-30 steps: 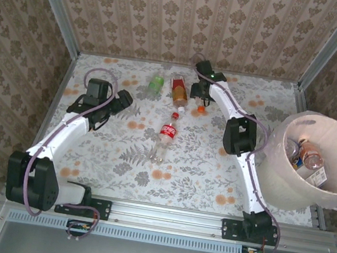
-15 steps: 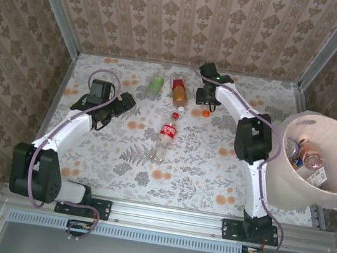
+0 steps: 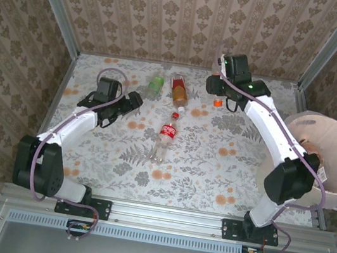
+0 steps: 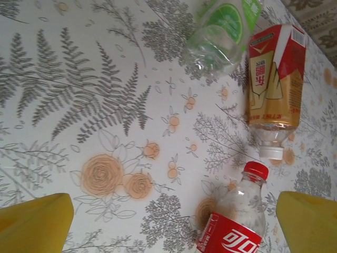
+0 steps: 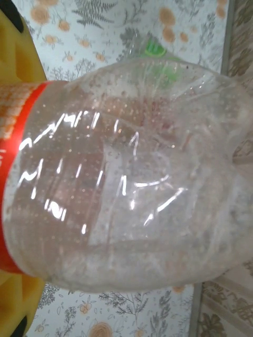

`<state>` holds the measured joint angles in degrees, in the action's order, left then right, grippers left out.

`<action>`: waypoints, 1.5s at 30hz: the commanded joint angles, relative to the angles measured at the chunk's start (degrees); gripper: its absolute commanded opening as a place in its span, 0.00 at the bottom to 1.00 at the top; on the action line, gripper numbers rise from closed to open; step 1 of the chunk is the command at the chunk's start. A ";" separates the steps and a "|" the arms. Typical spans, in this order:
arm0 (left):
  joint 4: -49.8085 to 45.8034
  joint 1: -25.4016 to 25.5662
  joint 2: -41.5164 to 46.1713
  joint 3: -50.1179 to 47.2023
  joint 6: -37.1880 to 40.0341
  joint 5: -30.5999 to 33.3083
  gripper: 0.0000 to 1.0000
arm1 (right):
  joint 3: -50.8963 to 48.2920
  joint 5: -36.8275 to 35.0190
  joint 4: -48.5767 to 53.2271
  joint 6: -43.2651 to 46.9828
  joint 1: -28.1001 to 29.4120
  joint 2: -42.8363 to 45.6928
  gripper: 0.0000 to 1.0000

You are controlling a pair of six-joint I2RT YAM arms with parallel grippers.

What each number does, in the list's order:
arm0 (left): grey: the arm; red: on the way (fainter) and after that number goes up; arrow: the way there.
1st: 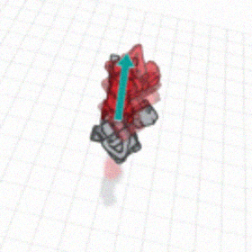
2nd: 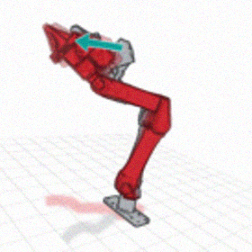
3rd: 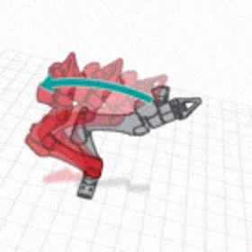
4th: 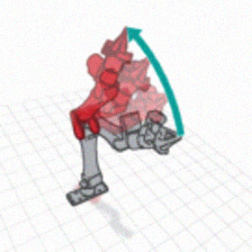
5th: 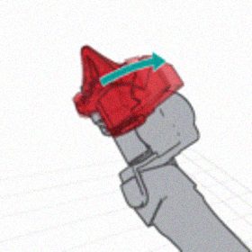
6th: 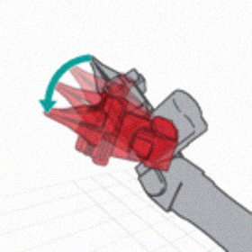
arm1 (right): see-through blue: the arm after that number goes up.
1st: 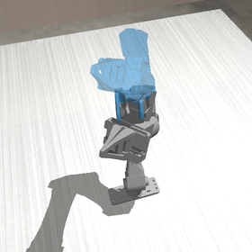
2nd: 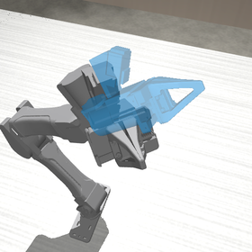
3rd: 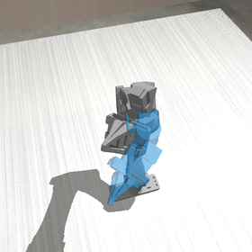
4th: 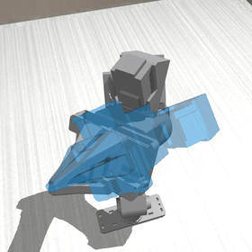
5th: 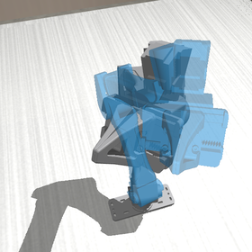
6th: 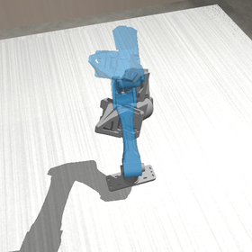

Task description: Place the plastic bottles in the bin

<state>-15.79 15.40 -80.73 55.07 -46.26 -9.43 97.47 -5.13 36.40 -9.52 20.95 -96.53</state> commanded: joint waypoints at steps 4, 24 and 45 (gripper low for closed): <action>0.94 2.03 -2.60 4.20 1.59 -0.86 1.00 | -1.93 1.39 2.21 2.74 0.23 9.97 0.47; 7.40 7.51 -14.26 15.19 0.16 -3.84 1.00 | -4.92 -17.33 23.51 4.81 -17.96 34.96 0.45; 2.79 9.97 -20.61 23.91 0.98 -4.26 1.00 | -21.91 -40.74 27.26 17.25 -46.80 44.47 0.48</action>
<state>-11.31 25.10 -100.29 76.60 -45.89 -13.69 76.44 -40.21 66.54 4.82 -24.71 -53.32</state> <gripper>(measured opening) 0.999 0.483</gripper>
